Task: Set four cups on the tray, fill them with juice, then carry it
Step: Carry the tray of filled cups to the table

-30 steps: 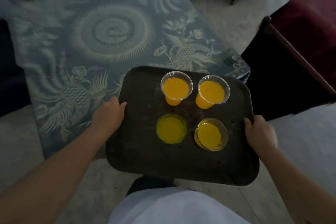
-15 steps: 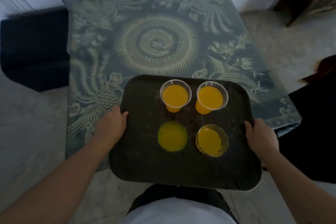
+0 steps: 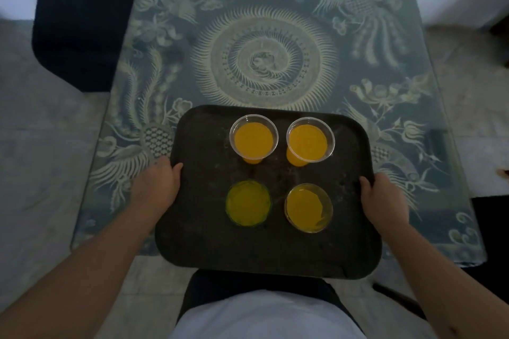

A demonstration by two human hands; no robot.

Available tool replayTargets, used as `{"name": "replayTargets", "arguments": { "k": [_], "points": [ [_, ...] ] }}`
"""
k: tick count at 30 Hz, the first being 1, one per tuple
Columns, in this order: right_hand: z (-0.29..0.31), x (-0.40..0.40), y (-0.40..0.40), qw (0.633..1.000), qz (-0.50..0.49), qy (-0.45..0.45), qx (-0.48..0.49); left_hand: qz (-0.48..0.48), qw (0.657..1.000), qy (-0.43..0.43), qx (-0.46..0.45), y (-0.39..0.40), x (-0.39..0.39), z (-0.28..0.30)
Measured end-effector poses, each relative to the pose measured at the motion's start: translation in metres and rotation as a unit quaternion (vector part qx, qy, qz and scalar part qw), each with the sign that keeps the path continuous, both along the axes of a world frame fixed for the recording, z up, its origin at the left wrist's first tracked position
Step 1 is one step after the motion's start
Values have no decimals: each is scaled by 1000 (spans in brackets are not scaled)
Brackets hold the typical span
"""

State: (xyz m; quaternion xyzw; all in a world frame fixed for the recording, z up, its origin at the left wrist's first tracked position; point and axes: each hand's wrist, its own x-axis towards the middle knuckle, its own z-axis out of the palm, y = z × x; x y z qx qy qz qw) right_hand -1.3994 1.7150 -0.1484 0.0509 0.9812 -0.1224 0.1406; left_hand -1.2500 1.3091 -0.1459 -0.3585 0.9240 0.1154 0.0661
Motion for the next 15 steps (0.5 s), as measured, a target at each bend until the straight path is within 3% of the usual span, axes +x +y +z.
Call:
{"name": "replayTargets", "arguments": {
  "k": [15],
  "points": [
    [-9,-58,-25,1000,22,-6,11,31,999,6,37,-18,-42,-11]
  ]
}}
